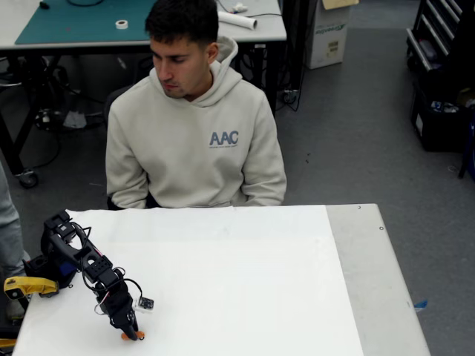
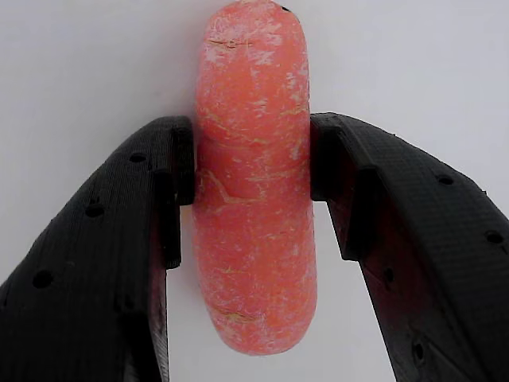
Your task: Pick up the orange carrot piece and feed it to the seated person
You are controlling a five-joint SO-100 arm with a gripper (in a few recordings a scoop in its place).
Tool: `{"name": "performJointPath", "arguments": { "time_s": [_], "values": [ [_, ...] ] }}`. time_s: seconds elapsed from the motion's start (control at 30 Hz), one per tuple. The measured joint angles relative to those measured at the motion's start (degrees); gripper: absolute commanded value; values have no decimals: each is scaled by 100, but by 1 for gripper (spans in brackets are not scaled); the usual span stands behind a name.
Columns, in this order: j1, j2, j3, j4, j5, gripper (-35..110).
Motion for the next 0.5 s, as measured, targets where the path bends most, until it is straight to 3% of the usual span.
{"name": "performJointPath", "arguments": {
  "time_s": [0.3,0.5],
  "values": [
    [-782,809,18,-26,149,-2],
    [-1688,905,18,-26,1608,-2]
  ]
}}
